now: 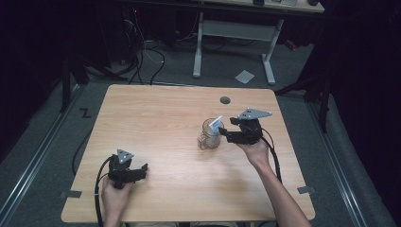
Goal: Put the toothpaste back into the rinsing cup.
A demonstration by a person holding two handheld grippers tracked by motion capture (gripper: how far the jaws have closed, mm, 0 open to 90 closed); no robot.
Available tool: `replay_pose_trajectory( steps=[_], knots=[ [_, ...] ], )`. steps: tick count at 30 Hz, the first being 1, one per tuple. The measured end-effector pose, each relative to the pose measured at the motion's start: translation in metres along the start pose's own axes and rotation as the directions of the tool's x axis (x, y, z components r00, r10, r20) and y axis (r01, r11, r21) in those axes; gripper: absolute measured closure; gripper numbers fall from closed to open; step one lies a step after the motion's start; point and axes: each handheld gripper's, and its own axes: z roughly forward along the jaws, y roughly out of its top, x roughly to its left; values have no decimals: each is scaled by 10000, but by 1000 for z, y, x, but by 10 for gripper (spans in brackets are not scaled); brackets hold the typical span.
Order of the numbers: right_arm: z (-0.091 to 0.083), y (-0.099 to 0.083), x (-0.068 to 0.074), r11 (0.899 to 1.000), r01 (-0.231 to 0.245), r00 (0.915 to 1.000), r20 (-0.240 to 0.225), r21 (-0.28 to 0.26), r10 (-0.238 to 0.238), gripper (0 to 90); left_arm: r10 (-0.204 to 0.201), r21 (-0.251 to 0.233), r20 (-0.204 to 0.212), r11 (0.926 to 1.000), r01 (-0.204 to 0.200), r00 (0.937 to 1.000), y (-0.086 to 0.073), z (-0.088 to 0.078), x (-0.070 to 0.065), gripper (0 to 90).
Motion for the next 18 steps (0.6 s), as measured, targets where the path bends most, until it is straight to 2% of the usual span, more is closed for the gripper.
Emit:
replay_pose_trajectory(
  steps=[15,18],
  knots=[
    [-16,-10,-11,9998,-206,9993,308,21,205,363,1,0,-1,10000,-1,10000,0,0,0,155],
    [-21,-11,-15,9994,-317,9989,336,-134,321,365,-3,0,-1,10000,3,10000,0,0,0,154]
  ],
)
